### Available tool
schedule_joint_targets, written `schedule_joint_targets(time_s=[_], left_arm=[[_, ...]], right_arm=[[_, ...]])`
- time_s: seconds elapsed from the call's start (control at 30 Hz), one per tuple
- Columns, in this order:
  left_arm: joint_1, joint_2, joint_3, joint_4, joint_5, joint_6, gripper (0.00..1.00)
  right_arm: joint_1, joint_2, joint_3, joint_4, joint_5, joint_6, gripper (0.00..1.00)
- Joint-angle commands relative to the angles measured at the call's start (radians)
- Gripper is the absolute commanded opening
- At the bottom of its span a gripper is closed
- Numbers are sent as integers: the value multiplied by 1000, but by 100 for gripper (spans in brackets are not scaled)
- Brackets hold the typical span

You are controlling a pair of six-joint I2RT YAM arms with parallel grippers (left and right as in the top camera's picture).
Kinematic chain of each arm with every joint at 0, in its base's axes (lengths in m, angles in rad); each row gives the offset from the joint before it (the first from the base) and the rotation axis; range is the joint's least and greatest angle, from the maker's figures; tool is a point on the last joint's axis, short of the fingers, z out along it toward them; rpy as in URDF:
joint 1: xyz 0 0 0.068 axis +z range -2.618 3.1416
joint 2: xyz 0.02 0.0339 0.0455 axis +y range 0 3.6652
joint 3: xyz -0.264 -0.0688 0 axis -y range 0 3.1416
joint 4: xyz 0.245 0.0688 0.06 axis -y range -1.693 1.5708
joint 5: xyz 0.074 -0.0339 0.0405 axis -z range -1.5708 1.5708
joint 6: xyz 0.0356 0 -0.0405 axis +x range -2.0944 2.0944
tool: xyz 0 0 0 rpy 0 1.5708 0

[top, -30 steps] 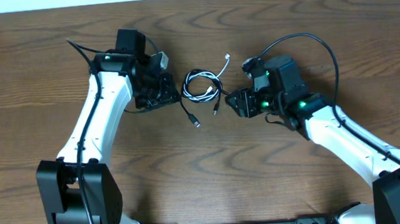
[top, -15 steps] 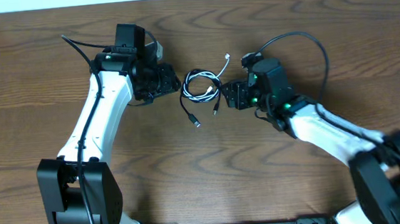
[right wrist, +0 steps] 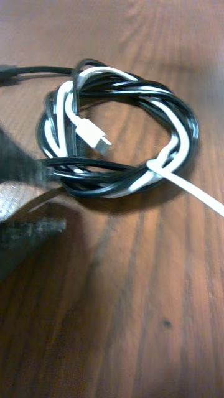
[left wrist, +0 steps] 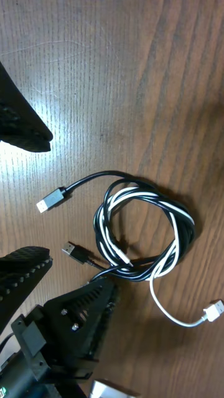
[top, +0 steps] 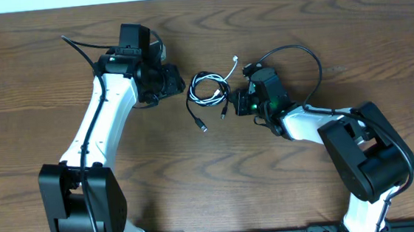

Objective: Untangle cables

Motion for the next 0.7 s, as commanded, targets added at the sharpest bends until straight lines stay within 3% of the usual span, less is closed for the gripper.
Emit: schedule_joint_targets(time_s=[0.0,0.17,0.3,0.4,0.53,0.67], left_arm=[[-3,25,-5,-6,-11,-9,55],[-3,38,-5,-7,-11,-9,55],[-3,39,-5,-8,-30,-9,55],[-3,39,-5,-1,-84,-9,55],[-3,40,-5,26,-94,-9,55],[-3,42,-5,46,-119,-9,53]], right_arm=[[7,16,-8,-1,-127,5,11],[2,16,-8,-11,-444,5,5],[2,16,-8,-84,-566,6,1],[1,-4,-8,-111,-547,5,4],[0,-79,-8,-196,-377,5,27],[3,-156,-8,-288,-204,-31,31]])
